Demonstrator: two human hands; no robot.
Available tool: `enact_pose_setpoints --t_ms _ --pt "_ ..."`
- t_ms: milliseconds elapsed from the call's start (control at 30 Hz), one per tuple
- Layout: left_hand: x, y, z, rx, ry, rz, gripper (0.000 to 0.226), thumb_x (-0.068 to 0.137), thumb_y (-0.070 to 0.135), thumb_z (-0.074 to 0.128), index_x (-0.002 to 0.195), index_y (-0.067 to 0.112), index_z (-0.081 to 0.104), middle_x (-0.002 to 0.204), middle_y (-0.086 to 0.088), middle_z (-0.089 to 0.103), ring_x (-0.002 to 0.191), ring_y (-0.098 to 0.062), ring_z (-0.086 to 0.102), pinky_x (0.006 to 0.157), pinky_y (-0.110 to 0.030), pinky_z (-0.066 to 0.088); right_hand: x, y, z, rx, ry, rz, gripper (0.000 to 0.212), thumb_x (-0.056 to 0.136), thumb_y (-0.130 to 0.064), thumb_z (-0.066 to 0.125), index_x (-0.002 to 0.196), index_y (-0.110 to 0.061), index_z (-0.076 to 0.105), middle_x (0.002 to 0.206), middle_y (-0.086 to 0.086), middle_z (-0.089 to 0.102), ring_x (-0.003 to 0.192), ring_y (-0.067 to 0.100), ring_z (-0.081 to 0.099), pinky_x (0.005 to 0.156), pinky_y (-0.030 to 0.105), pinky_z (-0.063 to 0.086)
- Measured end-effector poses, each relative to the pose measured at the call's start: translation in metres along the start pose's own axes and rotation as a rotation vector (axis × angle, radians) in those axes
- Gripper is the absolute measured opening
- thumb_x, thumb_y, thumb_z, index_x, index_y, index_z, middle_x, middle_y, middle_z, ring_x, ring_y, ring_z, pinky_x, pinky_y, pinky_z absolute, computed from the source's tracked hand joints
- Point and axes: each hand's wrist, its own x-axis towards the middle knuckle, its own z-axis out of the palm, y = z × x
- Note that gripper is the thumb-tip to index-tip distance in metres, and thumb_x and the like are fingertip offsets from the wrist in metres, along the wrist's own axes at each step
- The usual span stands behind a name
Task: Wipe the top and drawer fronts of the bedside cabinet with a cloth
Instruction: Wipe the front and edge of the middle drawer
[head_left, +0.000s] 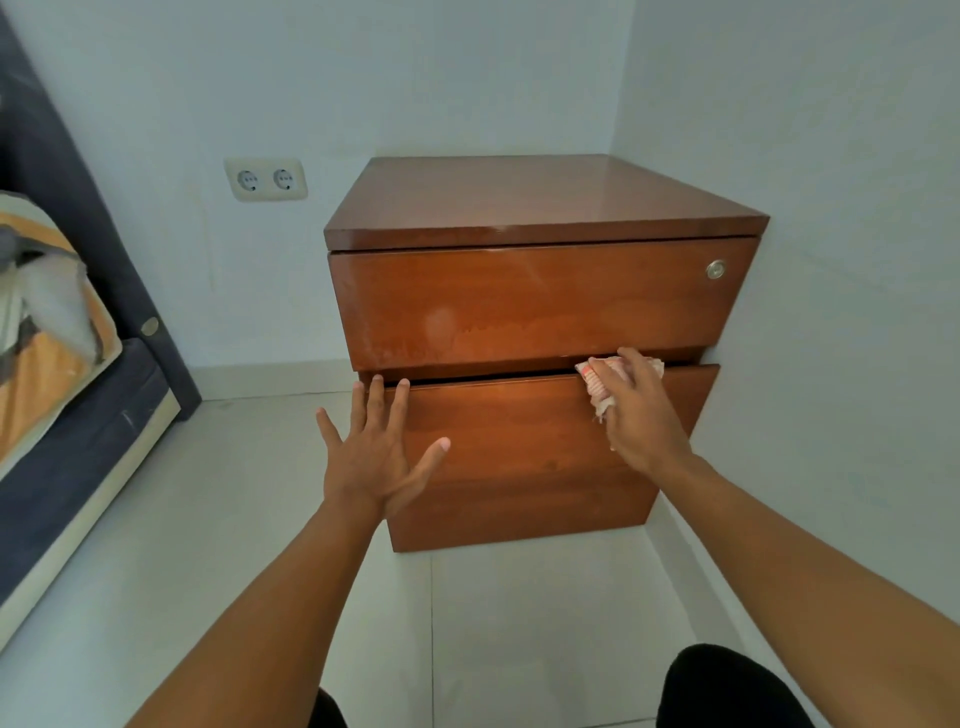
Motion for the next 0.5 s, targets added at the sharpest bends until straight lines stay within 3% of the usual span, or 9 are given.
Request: enact_pose_setpoints --t_ms 133,333,500 --pt "0.001 -0.003 0.000 0.006 -0.009 0.010 0.097 0.085 0.087 0.007 0.162 0.031 -0.004 0.171 -0.005 -0.005 0.157 -0.028 -0.009 0.118 -0.072 -0.002 -0.016 0.002 0.026 -0.047 -0.088 0.049 0.078 0.102 -0.034 0.051 0.165 -0.027 0.007 0.174 0.000 -0.004 0.159 0.030 -0.015 0.123 0.047 0.014" --pt "0.001 -0.001 0.007 -0.032 0.027 0.000 0.099 0.084 0.089 0.009 0.162 0.031 -0.003 0.171 -0.005 -0.005 0.157 -0.028 -0.011 0.118 -0.071 -0.002 -0.016 -0.001 0.028 0.038 -0.055 0.035 0.090 0.091 -0.067 0.038 0.165 -0.028 0.006 0.174 -0.001 -0.006 0.158 0.029 -0.018 0.123 0.052 0.017" --pt "0.004 -0.002 0.011 -0.034 0.053 0.007 0.100 0.083 0.089 0.010 0.163 0.029 0.000 0.171 -0.006 -0.001 0.157 -0.029 -0.009 0.118 -0.073 0.001 -0.018 -0.003 0.030 0.093 -0.060 0.025 0.098 0.087 -0.075 0.040 0.165 -0.030 0.001 0.173 -0.005 -0.013 0.157 0.026 -0.025 0.119 0.047 0.013"
